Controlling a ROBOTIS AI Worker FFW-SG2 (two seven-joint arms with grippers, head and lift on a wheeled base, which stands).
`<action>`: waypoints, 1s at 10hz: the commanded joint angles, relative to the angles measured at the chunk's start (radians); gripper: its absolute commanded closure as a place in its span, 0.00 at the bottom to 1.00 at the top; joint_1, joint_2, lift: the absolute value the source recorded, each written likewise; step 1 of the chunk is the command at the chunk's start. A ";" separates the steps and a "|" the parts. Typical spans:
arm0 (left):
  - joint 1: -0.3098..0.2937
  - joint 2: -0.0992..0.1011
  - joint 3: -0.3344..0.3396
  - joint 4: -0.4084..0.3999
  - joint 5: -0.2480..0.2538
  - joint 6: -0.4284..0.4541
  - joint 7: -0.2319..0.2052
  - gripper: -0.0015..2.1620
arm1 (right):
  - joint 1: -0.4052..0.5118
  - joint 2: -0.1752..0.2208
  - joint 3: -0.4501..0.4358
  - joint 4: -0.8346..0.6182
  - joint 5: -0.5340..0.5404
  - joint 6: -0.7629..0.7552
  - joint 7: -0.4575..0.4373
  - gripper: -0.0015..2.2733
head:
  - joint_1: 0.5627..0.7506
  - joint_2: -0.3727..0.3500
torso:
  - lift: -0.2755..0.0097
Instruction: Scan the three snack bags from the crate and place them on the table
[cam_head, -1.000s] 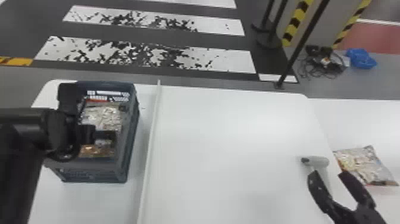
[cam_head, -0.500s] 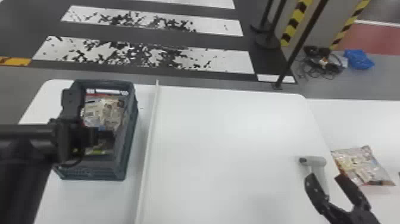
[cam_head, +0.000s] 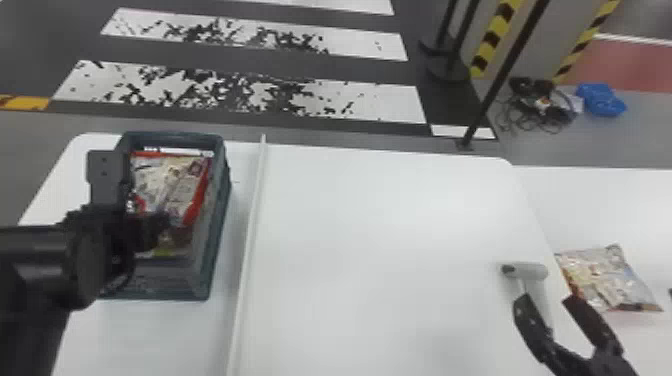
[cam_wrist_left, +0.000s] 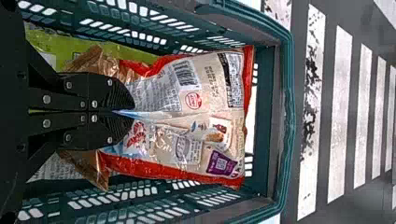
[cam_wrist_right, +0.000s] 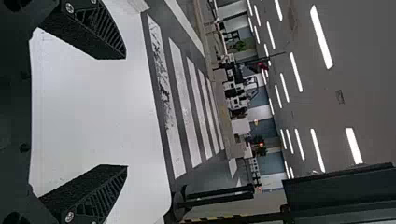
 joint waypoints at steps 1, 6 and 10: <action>0.036 -0.002 -0.002 -0.065 -0.001 0.040 0.010 0.99 | 0.004 0.001 -0.009 0.000 -0.010 0.000 0.006 0.04 | 0.70 0.33 | 0.84; 0.113 -0.002 -0.001 -0.252 -0.011 0.101 0.031 0.99 | 0.021 0.015 -0.043 0.002 -0.053 0.000 0.058 0.04 | 0.70 0.30 | 0.84; 0.207 0.000 -0.017 -0.413 -0.052 0.058 0.088 0.99 | 0.030 0.015 -0.066 0.002 -0.071 0.000 0.072 0.04 | 0.70 0.27 | 0.84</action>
